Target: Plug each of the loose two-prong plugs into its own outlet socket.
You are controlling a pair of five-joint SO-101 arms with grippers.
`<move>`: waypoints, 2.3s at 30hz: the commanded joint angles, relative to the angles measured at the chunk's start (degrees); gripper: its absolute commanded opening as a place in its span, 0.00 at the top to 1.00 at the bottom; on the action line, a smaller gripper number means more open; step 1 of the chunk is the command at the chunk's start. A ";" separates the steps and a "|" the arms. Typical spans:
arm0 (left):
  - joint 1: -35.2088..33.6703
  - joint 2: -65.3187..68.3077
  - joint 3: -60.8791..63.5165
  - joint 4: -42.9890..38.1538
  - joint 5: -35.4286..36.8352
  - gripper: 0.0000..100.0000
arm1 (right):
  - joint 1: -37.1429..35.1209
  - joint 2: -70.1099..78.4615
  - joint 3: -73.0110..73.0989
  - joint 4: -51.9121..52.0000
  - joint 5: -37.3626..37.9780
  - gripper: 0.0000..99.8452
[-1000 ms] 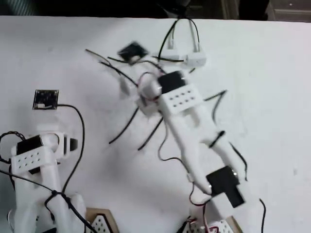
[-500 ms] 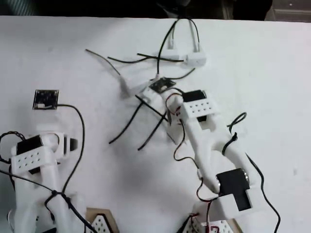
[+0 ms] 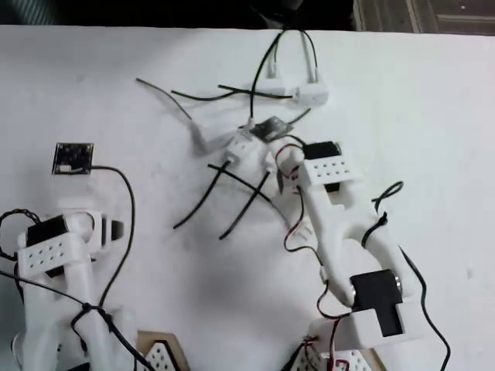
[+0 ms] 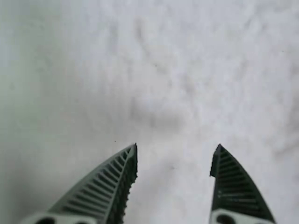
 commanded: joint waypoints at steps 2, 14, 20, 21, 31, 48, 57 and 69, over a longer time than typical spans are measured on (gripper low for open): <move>-0.31 -1.89 -0.26 -0.97 0.53 0.74 | 1.10 1.80 -0.88 -1.19 0.53 0.83; -0.31 -1.89 -0.26 -0.97 0.53 0.74 | -0.57 12.97 -2.11 -3.30 0.44 0.85; -0.31 -1.89 -0.26 -0.97 0.53 0.74 | -1.98 13.32 -1.85 -6.99 0.44 0.93; -0.31 -1.89 -0.26 -0.97 0.53 0.74 | -2.07 13.32 -1.85 -6.99 0.44 0.93; -0.31 -1.89 -0.26 -0.97 0.44 0.74 | -1.98 11.82 -2.29 -4.97 3.34 0.98; -0.31 -1.89 -0.26 -0.97 0.35 0.74 | -13.23 -0.31 -2.20 -8.40 9.49 0.98; -0.31 -1.89 -0.26 -0.97 0.35 0.74 | -16.48 8.31 -3.25 -10.07 -1.85 0.87; -0.31 -1.89 -0.26 -0.97 0.26 0.74 | -14.99 9.54 -14.33 -2.42 -4.48 0.84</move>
